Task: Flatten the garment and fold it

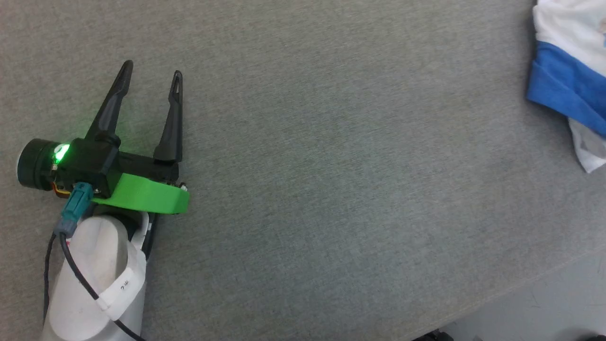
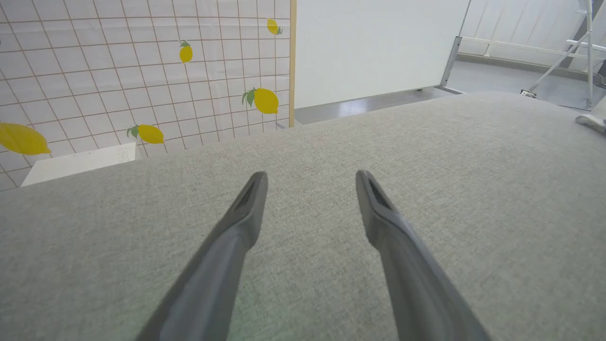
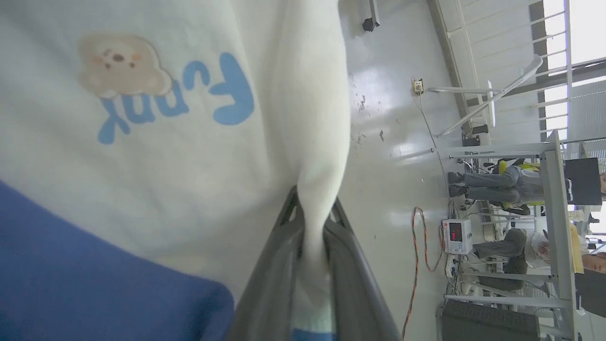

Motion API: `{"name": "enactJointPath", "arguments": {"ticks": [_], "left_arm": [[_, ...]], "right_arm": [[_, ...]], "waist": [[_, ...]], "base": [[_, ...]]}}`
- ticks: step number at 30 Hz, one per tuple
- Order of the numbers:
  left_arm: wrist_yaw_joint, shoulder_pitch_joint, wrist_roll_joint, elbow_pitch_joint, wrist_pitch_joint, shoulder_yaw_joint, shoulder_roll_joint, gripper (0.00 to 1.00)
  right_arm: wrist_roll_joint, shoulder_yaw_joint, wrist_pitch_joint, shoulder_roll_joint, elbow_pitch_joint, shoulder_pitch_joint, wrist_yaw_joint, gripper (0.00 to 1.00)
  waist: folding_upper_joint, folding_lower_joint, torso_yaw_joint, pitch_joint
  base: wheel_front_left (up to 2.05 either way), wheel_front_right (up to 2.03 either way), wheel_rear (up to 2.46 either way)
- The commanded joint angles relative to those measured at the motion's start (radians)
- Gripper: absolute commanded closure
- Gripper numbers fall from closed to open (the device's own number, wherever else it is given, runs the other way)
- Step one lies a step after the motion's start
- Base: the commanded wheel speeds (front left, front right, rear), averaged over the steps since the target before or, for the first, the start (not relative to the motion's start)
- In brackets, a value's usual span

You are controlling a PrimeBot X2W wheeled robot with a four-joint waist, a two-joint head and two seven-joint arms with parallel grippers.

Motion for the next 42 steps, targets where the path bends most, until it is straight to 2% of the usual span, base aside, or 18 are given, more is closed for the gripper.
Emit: {"name": "enactJointPath", "arguments": {"ticks": [1, 5, 6, 7, 8, 14, 18, 22, 28, 32, 38, 42], "left_arm": [[0.004, -0.008, 0.002, 0.003, 0.001, 0.005, 0.01, 0.0], [0.011, 0.0, -0.001, 0.014, -0.004, 0.0, 0.005, 0.0], [0.012, 0.002, -0.003, 0.019, -0.007, -0.002, 0.003, 0.0], [0.013, 0.005, -0.006, 0.027, -0.011, -0.004, -0.002, 0.0], [0.013, 0.006, -0.009, 0.035, -0.015, -0.007, -0.006, 0.0], [0.017, 0.028, -0.034, 0.102, -0.044, -0.022, -0.045, 0.0], [0.02, 0.062, -0.059, 0.152, -0.055, -0.024, -0.079, 0.0], [0.026, 0.101, -0.08, 0.182, -0.059, -0.019, -0.109, 0.0], [0.03, 0.159, -0.112, 0.185, -0.059, -0.007, -0.143, 0.0], [0.033, 0.187, -0.122, 0.2, -0.059, -0.006, -0.155, 0.0], [0.042, 0.218, -0.132, 0.218, -0.059, 0.003, -0.162, 0.0], [0.051, 0.245, -0.133, 0.224, -0.059, 0.008, -0.164, 0.0]], "right_arm": [[-0.023, -0.024, -0.006, 0.008, 0.006, -0.016, -0.002, 1.0], [-0.07, -0.097, -0.006, 0.027, 0.013, -0.006, -0.002, 1.0], [-0.077, -0.111, -0.006, 0.034, 0.014, -0.002, -0.002, 0.96], [-0.087, -0.128, -0.008, 0.04, 0.014, 0.003, -0.002, 0.52], [-0.1, -0.139, -0.006, 0.042, 0.015, 0.009, -0.002, 0.0], [-0.105, -0.212, -0.046, 0.066, 0.005, 0.066, -0.002, 0.0], [-0.022, -0.243, -0.141, 0.096, -0.017, 0.116, -0.002, 0.0], [0.1, -0.212, -0.253, 0.134, -0.068, 0.185, -0.002, 0.0], [0.31, -0.1, -0.367, 0.178, -0.23, 0.34, -0.002, 0.0], [0.4, -0.079, -0.396, 0.21, -0.399, 0.472, -0.002, 0.0], [0.432, -0.071, -0.395, 0.294, -0.605, 0.63, -0.002, 0.0], [0.429, -0.044, -0.383, 0.344, -0.688, 0.706, -0.002, 0.0]], "waist": [[-0.0001, -0.0001, 0.019, 0.013], [-0.0001, -0.0001, 0.024, -0.006], [-0.0001, -0.0001, 0.024, -0.014], [-0.0001, -0.0001, 0.026, -0.027], [-0.0001, -0.0001, 0.027, -0.04], [-0.0001, -0.0001, 0.054, -0.164], [-0.0001, -0.0001, 0.088, -0.264], [-0.0001, -0.0001, 0.13, -0.355], [-0.0001, -0.0001, 0.205, -0.45], [-0.0001, -0.0001, 0.261, -0.494], [-0.0001, -0.0001, 0.326, -0.543], [-0.0001, -0.0001, 0.351, -0.573]], "base": [[0.0, 0.0, 0.0], [0.0, 0.0, 0.0], [0.0, 0.0, 0.0], [0.0, 0.0, 0.0], [0.0, 0.0, 0.0], [0.0, 0.0, 0.0], [0.0, 0.0, 0.0], [0.0, 0.0, 0.0], [0.0, 0.0, 0.0], [0.0, 0.0, 0.0], [0.0, 0.0, 0.0], [0.0, 0.0, 0.0]]}}
